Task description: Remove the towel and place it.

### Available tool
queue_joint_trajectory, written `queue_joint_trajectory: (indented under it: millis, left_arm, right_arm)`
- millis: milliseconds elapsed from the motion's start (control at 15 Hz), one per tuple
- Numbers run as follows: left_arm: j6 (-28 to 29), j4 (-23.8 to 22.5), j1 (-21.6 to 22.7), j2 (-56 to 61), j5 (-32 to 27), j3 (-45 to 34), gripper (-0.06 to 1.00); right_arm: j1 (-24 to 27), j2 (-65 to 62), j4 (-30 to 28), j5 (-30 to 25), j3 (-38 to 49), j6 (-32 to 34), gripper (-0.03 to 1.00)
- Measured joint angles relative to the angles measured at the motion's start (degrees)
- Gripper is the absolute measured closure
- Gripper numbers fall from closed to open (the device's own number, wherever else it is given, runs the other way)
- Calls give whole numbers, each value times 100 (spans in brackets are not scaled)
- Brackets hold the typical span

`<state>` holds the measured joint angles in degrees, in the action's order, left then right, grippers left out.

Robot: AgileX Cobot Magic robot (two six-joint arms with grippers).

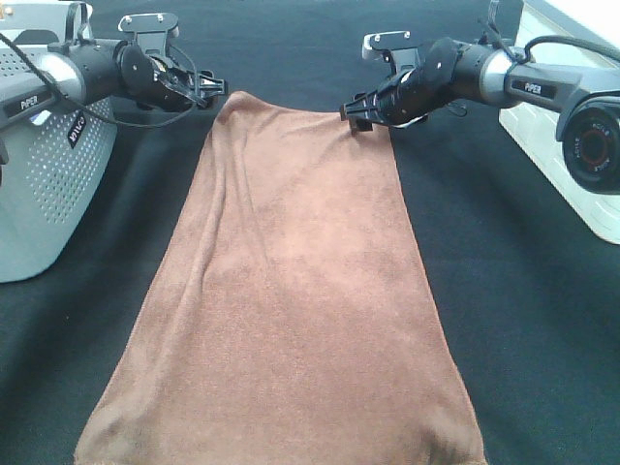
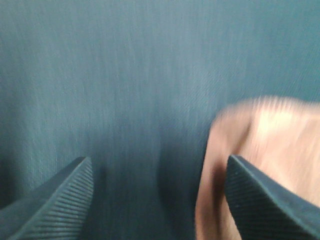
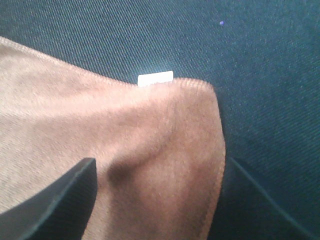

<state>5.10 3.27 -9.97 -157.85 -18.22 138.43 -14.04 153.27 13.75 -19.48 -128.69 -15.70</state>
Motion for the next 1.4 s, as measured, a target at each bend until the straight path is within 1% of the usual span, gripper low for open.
queue_joint_trajectory:
  millis: [200, 333, 400, 467, 600, 667, 800, 1000, 1133, 1400]
  left_arm:
    - [-63, 286, 0, -23, 6, 0, 25]
    - [-476, 688, -6, -201, 223, 11, 25]
    - [-710, 842, -11, -355, 350, 11, 25]
    - [-985, 888, -17, -476, 498, 11, 25]
    - [-1398, 854, -17, -504, 510, 11, 25]
    - [-1473, 785, -17, -510, 516, 11, 25]
    - [-1427, 693, 29, -493, 516, 11, 25]
    - [-951, 653, 172, -407, 493, 11, 25]
    - [-796, 682, 189, -401, 493, 11, 25]
    - [-773, 1404, 178, -241, 498, 11, 25]
  right_arm:
    - [0, -132, -6, 0, 0, 0, 28]
    - [0, -189, -11, -63, 0, 0, 28]
    - [0, -229, -29, -178, 0, 0, 28]
    - [0, -292, -80, -304, 0, 0, 28]
    - [0, -464, -264, -636, 0, 0, 28]
    - [0, -579, -338, -791, 0, 0, 28]
    - [0, -756, -435, -985, 0, 0, 28]
    - [0, -882, -453, -1175, 0, 0, 28]
    - [0, -911, -453, -1197, 0, 0, 28]
    - [0, -940, -453, -1226, 0, 0, 28]
